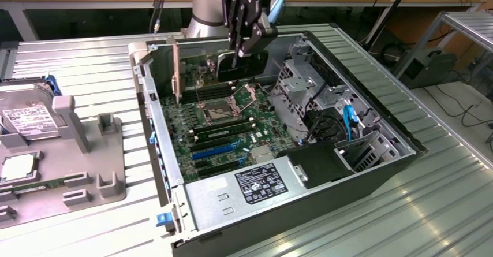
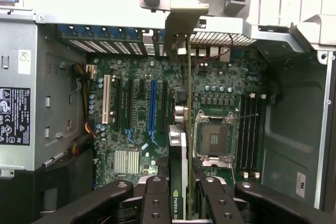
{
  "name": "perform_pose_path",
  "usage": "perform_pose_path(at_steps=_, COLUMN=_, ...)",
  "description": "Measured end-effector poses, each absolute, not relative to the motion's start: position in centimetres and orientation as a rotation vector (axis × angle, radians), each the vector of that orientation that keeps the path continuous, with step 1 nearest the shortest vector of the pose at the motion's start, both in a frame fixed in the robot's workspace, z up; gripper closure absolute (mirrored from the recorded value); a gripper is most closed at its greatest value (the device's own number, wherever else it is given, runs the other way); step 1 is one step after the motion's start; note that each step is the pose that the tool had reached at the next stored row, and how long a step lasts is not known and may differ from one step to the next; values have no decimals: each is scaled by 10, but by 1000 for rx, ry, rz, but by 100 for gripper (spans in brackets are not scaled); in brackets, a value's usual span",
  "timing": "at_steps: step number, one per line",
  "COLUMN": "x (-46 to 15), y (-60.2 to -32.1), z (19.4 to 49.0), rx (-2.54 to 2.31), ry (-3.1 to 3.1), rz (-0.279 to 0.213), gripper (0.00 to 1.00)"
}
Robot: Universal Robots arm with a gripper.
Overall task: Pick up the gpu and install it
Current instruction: 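Insert the gpu into the slot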
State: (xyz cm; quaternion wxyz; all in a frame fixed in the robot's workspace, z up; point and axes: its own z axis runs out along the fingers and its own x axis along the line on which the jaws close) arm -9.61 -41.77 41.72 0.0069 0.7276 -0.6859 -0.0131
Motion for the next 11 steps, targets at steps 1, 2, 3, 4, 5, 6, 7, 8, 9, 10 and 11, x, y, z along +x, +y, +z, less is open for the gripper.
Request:
perform_pose_path(at_steps=1, x=-96, y=-418, z=417, rx=2276, ry=-2145, rz=-41, gripper=73)
perform_pose_path(at_steps=2, x=-96, y=-418, z=417, rx=2276, ry=-2145, rz=-41, gripper=73)
perform_pose_path(at_steps=3, x=-96, y=-418, z=417, rx=2276, ry=-2145, rz=-41, gripper=73)
perform_pose_path(at_steps=4, x=-96, y=-418, z=417, rx=2276, ry=-2145, rz=-41, gripper=73)
perform_pose_path(at_steps=5, x=-96, y=-418, z=417, rx=2276, ry=-2145, rz=-41, gripper=73)
perform_pose_path(at_steps=6, x=-96, y=-418, z=417, rx=2276, ry=-2145, rz=-41, gripper=73)
perform_pose_path(at_steps=7, x=-96, y=-418, z=416, rx=2276, ry=-2145, rz=-41, gripper=73)
perform_pose_path(at_steps=8, x=-96, y=-418, z=416, rx=2276, ry=-2145, rz=-41, gripper=73)
perform_pose_path(at_steps=9, x=-96, y=-418, z=415, rx=2276, ry=-2145, rz=-41, gripper=73)
perform_pose_path(at_steps=10, x=-96, y=-418, z=415, rx=2276, ry=-2145, rz=-41, gripper=73)
perform_pose_path(at_steps=11, x=-96, y=-418, z=414, rx=2276, ry=-2145, rz=-41, gripper=73)
